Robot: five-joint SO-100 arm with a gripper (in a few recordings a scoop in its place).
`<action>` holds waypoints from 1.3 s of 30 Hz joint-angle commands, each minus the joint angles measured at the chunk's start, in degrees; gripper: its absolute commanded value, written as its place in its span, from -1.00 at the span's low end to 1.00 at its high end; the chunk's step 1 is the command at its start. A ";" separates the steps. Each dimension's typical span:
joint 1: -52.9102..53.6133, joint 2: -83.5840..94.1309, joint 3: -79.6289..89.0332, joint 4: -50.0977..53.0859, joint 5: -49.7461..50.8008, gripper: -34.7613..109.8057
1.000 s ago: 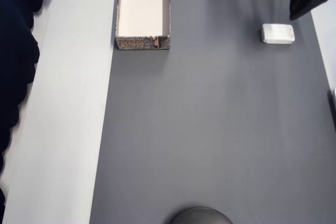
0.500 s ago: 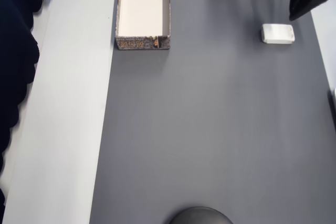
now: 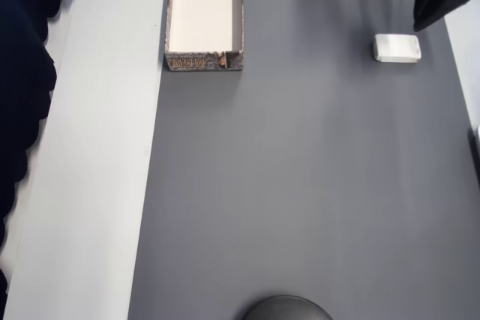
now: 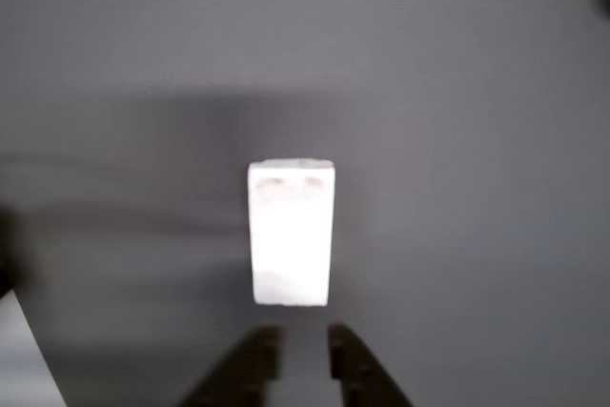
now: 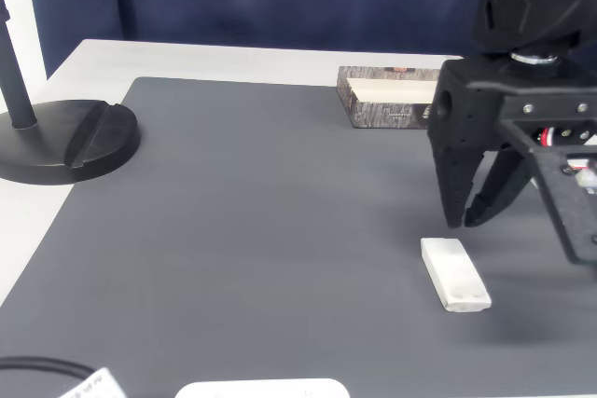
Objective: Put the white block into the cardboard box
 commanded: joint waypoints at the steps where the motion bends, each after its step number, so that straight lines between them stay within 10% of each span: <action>1: 0.09 2.29 -0.26 -0.26 -3.08 -0.28; 39: -0.53 2.90 1.93 -1.49 -8.70 -0.08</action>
